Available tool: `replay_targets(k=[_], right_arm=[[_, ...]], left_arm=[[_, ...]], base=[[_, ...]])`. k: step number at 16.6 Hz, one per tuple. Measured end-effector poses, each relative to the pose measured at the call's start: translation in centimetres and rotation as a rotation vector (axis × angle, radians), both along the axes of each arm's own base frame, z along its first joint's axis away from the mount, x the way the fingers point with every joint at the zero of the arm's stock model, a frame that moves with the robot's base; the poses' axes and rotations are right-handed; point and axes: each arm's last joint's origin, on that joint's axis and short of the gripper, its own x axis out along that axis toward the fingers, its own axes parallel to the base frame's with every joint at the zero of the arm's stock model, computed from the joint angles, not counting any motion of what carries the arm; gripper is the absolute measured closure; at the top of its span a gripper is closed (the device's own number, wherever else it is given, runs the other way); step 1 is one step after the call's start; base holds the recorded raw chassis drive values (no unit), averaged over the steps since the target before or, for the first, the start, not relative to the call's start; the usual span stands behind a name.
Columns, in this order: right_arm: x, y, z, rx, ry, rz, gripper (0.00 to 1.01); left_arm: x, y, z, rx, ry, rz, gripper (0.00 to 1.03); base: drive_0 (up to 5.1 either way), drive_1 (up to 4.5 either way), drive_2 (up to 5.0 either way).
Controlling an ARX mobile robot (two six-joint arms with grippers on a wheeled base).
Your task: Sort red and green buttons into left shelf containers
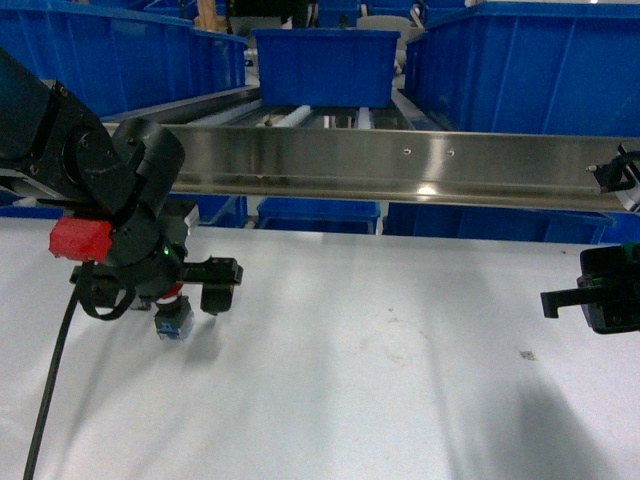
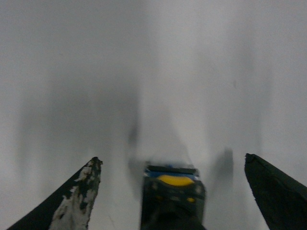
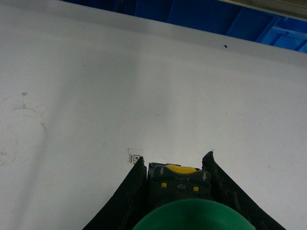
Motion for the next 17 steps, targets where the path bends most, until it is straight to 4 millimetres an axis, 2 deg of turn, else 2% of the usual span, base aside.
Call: replay_targets(k=[1, 2, 4, 6, 7, 15, 16, 17], right_arm=[[0.0, 0.0, 0.0, 0.0, 0.0, 0.0, 0.71], [0.0, 0.0, 0.0, 0.0, 0.0, 0.0, 0.71], [0.0, 0.0, 0.0, 0.0, 0.0, 0.0, 0.71], [0.0, 0.0, 0.0, 0.0, 0.0, 0.0, 0.71], [0.0, 0.0, 0.0, 0.0, 0.0, 0.0, 0.71], [0.0, 0.0, 0.0, 0.0, 0.0, 0.0, 0.72], [0.0, 0.0, 0.0, 0.0, 0.0, 0.0, 0.72], [0.0, 0.0, 0.0, 0.0, 0.0, -0.001, 0.72]], left_arm=[[-0.3, -0.8, -0.1, -0.003, 0.021, -0.009, 0.28], [-0.5, -1.1, -0.1, -0.002, 0.032, -0.012, 0.33], [-0.9, -2.3, -0.2, -0.003, 0.058, -0.029, 0.51], [-0.9, -3.2, 0.0, 0.002, 0.031, -0.034, 0.69], [-0.8, -3.3, 0.0, 0.01, 0.025, -0.032, 0.74], [0.0, -2.8, 0.9, 0.059, -0.136, -0.015, 0.75], [0.7, -2.5, 2.6, 0.073, -0.281, -0.038, 0.75], [1.1, -2.0, 8.4, 0.065, -0.608, -0.06, 0.75]], base=[[0.0, 0.0, 0.0], [0.0, 0.0, 0.0], [0.0, 0.0, 0.0], [0.0, 0.0, 0.0], [0.0, 0.0, 0.0], [0.0, 0.0, 0.0], [0.0, 0.0, 0.0], [0.0, 0.0, 0.0]])
